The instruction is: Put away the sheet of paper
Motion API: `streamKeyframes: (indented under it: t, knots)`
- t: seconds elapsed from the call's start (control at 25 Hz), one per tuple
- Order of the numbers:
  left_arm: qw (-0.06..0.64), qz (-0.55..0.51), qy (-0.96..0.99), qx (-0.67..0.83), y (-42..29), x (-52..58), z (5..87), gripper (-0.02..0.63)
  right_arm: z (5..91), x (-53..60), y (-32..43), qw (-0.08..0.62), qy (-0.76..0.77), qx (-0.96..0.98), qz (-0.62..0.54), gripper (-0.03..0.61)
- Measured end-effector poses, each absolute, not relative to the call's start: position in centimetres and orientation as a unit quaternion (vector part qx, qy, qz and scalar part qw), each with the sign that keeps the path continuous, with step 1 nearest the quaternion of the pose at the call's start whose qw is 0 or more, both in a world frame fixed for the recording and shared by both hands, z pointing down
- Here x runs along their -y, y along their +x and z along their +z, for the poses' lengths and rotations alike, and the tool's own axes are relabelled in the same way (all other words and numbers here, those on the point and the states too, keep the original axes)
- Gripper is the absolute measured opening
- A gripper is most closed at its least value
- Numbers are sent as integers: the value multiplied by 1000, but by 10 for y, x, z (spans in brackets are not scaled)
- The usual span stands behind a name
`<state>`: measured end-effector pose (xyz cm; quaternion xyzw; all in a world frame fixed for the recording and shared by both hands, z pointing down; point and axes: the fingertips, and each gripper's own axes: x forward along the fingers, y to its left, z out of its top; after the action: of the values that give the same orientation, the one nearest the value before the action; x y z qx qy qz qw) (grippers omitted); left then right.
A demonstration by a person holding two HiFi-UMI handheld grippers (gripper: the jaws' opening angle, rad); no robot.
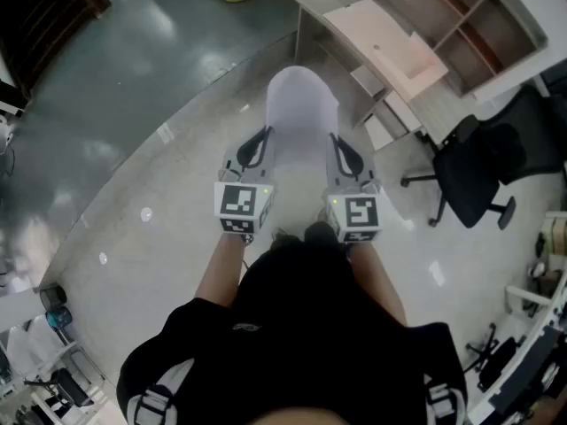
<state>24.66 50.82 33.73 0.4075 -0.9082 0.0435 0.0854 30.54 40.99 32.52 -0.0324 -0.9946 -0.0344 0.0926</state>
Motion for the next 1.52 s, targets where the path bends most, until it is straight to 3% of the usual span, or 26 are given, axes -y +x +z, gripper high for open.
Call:
streamKeyframes:
  t: [0.68, 1.08, 1.52]
  knots:
    - [95, 42, 400, 911, 247, -512, 353, 46, 346, -417, 297, 95, -51, 994, -35, 18]
    - [102, 47, 389, 914, 204, -503, 345, 46, 341, -410, 248, 83, -78, 993, -27, 18]
    - [134, 44, 423, 895, 149, -427, 367, 46, 371, -336, 199, 121, -46, 991, -18, 18]
